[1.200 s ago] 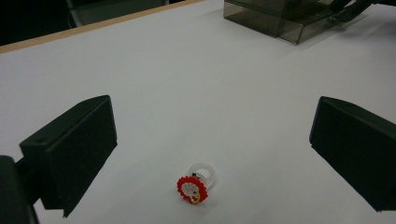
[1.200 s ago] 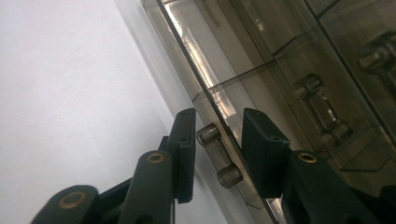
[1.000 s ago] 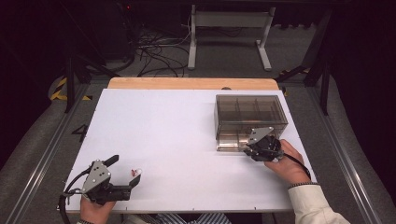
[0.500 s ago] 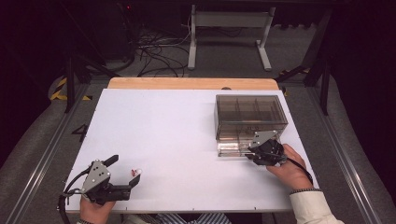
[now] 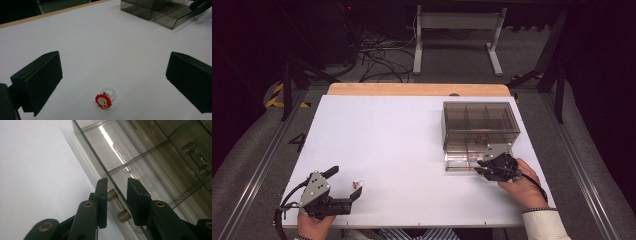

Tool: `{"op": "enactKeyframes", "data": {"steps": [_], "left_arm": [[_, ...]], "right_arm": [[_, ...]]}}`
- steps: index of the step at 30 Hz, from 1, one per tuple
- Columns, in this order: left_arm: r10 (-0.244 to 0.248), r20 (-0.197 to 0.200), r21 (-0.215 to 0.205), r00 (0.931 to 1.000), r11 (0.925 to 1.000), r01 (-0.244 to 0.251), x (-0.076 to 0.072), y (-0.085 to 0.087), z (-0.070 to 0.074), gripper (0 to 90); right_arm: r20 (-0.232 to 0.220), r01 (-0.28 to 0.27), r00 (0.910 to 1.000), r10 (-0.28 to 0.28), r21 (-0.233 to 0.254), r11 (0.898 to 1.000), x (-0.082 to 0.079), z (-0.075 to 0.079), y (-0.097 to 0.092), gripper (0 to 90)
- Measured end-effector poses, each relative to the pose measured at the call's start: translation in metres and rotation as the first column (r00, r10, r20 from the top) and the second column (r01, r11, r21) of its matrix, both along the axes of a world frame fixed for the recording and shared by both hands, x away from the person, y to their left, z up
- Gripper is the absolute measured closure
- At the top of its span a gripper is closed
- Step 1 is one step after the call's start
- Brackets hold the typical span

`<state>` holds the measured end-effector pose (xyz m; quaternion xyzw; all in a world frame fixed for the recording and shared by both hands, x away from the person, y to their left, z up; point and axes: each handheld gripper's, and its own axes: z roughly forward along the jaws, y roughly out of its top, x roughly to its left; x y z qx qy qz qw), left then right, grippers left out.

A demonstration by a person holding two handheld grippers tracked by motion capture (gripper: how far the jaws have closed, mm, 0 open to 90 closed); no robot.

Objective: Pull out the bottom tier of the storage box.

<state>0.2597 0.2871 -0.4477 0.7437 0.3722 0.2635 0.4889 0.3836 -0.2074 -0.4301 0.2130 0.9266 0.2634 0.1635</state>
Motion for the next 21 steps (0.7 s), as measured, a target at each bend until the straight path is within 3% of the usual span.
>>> {"op": "enactKeyframes", "data": {"steps": [21], "left_arm": [[-0.008,0.002,-0.002,1.0,1.0,0.008,0.0002,-0.0003,0.0003,1.4]], "right_arm": [[-0.018,0.018,0.9997,-0.018,0.021,1.0,-0.0092,0.0001,0.0017,72.3]]}}
